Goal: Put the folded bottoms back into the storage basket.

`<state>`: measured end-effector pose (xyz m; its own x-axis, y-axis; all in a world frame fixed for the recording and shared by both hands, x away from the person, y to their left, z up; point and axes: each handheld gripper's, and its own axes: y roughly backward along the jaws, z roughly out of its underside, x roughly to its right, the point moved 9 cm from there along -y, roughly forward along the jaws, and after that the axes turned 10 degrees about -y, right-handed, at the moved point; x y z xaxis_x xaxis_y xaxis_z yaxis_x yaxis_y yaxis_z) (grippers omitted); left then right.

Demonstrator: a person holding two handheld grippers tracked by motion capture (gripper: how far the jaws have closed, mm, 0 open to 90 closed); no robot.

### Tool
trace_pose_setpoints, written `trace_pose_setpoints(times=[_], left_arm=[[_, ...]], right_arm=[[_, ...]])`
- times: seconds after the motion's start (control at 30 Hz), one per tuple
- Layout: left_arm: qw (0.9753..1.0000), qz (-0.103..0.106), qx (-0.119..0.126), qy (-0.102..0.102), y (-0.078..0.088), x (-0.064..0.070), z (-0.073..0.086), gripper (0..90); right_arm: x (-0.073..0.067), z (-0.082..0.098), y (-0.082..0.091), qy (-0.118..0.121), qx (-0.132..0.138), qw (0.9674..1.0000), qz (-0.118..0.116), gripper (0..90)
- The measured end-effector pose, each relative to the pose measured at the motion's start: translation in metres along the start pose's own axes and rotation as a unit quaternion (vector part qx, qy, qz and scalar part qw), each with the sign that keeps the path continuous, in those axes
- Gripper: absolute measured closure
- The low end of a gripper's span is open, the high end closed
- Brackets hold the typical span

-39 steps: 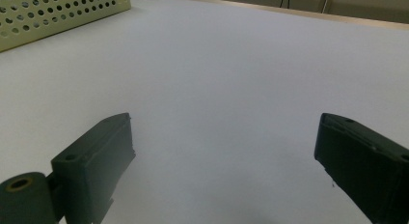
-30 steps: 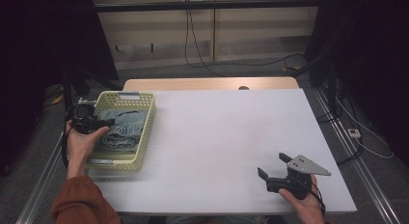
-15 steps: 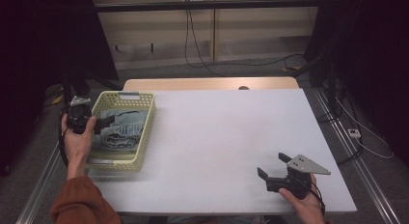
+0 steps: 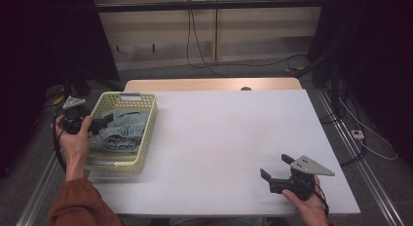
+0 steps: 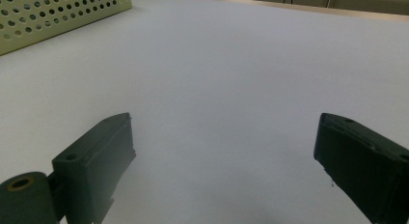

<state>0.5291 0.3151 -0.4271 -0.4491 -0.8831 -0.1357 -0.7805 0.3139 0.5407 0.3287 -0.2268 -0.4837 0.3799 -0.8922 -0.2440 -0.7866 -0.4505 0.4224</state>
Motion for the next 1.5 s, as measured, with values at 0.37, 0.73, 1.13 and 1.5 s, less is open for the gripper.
trace_pose_setpoints(times=[0.37,0.73,1.13,1.5], left_arm=[[0.9988,0.010,0.046,0.013,0.014,0.003,-0.011,5.3],[0.9985,-0.018,0.052,-0.004,0.037,0.007,-0.016,6.0],[0.9983,-0.011,0.057,0.006,0.057,0.008,-0.008,6.2],[0.9978,-0.013,0.066,-0.001,0.079,0.017,0.003,6.2]], right_arm=[[0.001,-0.001,-0.003,0.005,-0.001,1.0000,0.004,7.0],[-0.001,-0.002,-0.005,0.010,-0.003,0.9999,0.007,7.1],[-0.002,-0.004,-0.013,0.007,-0.006,0.9999,0.007,7.3],[-0.001,-0.004,-0.010,0.007,-0.002,0.9999,0.008,7.3]])
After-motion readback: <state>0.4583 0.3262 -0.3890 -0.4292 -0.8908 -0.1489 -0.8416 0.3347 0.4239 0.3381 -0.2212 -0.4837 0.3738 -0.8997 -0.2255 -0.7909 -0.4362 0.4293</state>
